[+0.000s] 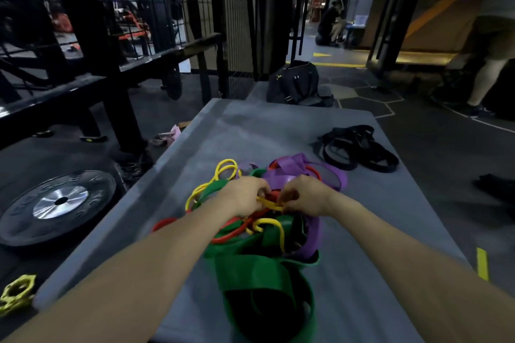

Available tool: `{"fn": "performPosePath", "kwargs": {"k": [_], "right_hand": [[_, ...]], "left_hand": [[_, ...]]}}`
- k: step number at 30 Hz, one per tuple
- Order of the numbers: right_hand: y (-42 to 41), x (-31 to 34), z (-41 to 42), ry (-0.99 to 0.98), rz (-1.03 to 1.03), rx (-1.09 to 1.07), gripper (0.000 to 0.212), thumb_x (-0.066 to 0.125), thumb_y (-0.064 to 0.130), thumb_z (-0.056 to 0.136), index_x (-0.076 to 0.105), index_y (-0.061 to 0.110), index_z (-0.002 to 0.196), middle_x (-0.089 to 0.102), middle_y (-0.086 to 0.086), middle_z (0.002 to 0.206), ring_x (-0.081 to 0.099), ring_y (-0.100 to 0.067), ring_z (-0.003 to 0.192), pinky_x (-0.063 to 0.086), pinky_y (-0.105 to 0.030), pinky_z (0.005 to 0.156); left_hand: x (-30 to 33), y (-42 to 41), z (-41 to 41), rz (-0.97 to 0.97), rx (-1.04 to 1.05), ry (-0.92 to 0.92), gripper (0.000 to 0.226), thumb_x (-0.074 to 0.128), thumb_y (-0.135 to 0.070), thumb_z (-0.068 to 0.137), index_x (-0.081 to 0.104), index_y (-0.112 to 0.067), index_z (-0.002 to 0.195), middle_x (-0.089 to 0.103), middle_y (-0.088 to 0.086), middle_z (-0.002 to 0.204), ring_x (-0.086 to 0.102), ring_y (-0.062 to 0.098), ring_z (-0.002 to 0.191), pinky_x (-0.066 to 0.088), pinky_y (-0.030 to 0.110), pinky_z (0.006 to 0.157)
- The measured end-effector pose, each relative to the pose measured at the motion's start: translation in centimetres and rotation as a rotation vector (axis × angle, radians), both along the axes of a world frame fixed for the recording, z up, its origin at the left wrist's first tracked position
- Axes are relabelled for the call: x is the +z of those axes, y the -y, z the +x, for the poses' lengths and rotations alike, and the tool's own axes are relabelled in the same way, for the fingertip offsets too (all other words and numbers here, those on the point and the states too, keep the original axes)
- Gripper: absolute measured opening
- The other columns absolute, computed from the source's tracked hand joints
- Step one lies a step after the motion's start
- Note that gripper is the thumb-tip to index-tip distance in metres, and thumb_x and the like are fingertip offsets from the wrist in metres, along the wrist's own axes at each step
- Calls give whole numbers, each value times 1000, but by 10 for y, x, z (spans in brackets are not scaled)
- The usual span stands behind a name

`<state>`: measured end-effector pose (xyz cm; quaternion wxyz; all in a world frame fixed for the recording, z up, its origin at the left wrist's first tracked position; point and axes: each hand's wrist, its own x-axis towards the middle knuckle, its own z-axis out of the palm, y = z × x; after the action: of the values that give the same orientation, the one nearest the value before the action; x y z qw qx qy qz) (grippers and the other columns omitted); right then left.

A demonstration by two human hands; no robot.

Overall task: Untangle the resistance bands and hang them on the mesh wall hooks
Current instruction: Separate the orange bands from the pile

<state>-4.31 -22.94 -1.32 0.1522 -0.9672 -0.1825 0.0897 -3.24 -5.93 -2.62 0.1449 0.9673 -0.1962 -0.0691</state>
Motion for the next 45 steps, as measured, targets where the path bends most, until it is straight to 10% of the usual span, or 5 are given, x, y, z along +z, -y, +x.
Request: {"fn": "performPosePath", "kwargs": {"k": [12, 20, 30, 38, 45], "right_hand": [[-17, 8, 0, 220, 117, -109, 22, 55, 10, 89, 71, 11, 104, 70, -9, 109, 64, -26, 100, 46, -30, 86], [-42, -10, 1, 78, -60, 7, 35, 67, 15, 83, 64, 14, 118, 65, -7, 120, 56, -24, 115, 42, -29, 95], [-57, -22, 6, 144, -399, 110, 35, 61, 15, 87, 59, 13, 122, 50, -14, 126, 42, -31, 121, 44, -42, 99], [-30, 23, -4, 184, 256, -195, 16, 67, 17, 83, 70, 5, 93, 63, -12, 79, 55, -21, 75, 33, -26, 60], [0, 45, -8, 209, 678, -549, 20, 60, 8, 87, 55, 9, 68, 47, -4, 60, 47, -21, 69, 36, -30, 65]], "left_hand": [[14, -57, -31, 47, -280, -20, 24, 62, -16, 86, 69, -16, 109, 58, 7, 105, 53, 17, 100, 30, 3, 72], [8, -81, -37, 147, -248, -37, 24, 60, -11, 86, 65, -14, 109, 55, 3, 113, 52, 18, 107, 41, 27, 90], [14, -82, -38, 176, -252, 5, 14, 49, -9, 90, 53, -14, 102, 55, 3, 105, 42, 12, 83, 29, 24, 69], [32, -88, -44, 218, -238, 68, 18, 48, -12, 90, 54, -18, 105, 55, -1, 113, 55, 20, 104, 40, 25, 79], [34, -89, -44, 534, -257, 95, 25, 39, -17, 95, 54, -16, 116, 52, 7, 126, 53, 29, 116, 43, 35, 90]]}}
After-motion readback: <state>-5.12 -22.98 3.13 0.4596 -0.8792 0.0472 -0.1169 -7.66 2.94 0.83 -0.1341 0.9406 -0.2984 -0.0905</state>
